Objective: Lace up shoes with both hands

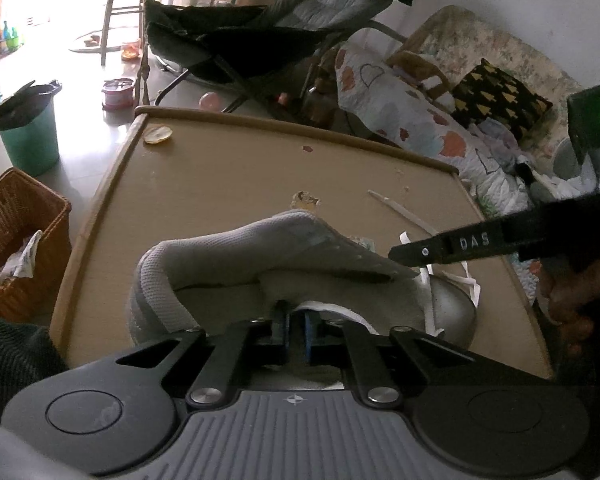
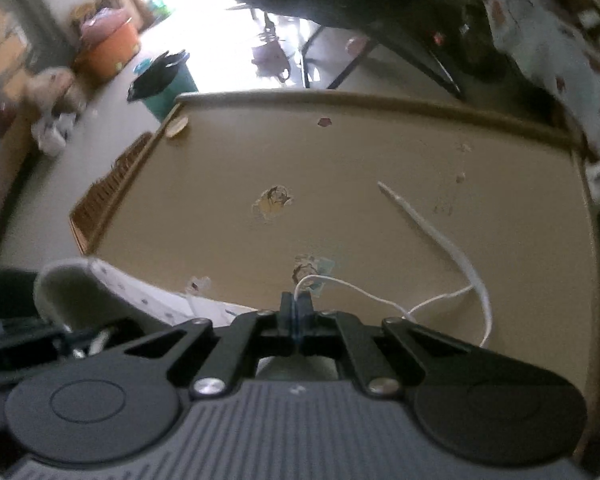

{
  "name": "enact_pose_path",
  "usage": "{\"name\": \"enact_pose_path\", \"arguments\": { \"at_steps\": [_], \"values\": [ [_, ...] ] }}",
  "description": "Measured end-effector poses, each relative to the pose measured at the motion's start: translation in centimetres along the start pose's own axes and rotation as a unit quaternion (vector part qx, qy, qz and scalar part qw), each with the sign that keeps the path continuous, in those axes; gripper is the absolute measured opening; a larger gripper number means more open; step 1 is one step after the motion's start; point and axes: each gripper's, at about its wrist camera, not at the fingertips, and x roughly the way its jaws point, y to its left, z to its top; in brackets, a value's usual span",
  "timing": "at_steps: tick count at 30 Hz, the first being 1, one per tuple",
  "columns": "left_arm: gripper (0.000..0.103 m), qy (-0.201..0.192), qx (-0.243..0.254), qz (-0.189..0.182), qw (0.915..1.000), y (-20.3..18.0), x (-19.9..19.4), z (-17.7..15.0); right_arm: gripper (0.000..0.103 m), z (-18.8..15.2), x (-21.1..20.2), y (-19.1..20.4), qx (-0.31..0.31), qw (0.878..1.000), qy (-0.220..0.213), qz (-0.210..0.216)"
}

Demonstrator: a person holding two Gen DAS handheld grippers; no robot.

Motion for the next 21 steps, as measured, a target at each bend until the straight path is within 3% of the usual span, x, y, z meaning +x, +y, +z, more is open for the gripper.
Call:
{"name": "enact_pose_path", "arguments": {
  "at_steps": [21],
  "values": [
    [0.013, 0.001, -0.001, 0.0, 1.0, -0.2, 0.1, 0.0, 0.001, 0.6, -0.2, 1.7, -0.111, 0.991, -0.02, -0.078]
  ]
}}
